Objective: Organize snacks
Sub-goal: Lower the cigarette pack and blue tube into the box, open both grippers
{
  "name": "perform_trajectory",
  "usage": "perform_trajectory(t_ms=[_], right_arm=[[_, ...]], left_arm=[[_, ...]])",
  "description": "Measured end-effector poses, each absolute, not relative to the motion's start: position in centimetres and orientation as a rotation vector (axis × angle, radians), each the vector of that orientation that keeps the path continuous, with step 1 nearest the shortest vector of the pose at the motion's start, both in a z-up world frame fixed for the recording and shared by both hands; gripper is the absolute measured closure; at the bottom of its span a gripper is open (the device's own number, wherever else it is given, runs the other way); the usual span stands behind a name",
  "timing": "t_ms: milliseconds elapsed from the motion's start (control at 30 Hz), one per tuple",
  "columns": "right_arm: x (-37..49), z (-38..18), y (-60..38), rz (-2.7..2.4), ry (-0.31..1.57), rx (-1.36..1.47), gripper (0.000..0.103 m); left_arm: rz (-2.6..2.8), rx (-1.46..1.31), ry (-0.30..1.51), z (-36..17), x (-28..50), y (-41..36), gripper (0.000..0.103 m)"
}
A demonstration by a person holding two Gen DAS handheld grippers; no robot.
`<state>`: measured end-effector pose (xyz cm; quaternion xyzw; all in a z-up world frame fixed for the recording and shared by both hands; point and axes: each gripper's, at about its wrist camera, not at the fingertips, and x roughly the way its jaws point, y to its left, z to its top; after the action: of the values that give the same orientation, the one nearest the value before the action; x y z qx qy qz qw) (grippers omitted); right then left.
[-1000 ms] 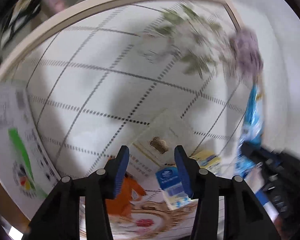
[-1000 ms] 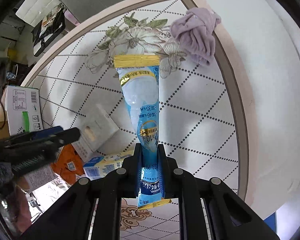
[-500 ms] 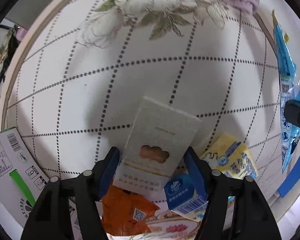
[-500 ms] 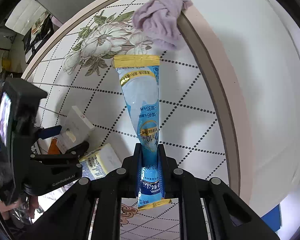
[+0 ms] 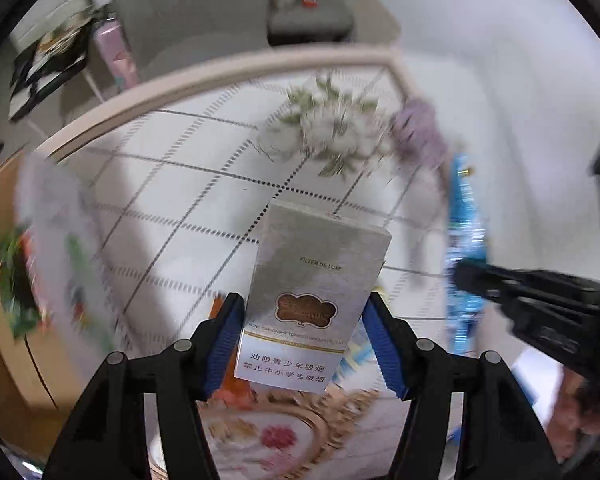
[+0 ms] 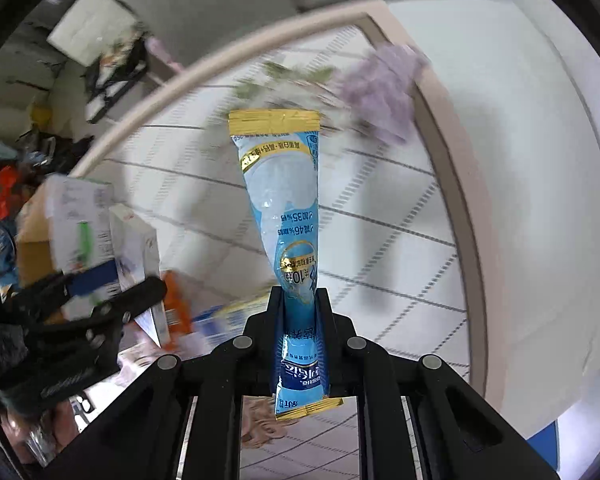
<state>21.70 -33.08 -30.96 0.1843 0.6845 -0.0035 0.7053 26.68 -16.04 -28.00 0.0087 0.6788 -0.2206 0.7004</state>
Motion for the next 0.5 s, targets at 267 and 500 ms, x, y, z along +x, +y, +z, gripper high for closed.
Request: perform_trajectory(t_ms=[267, 500], right_arm=[[20.8, -23.9, -22.0, 0.221, 1.459, 0.368, 0.088], [20.9, -21.9, -10.1, 0.327, 1.471, 0.267, 0.088]], left_arm=[[-0.289, -0.252, 1.372, -20.6, 21.6, -2.8, 0.044], [-0.141, -0.325, 1.335, -18.5, 20.6, 9.4, 0.044]])
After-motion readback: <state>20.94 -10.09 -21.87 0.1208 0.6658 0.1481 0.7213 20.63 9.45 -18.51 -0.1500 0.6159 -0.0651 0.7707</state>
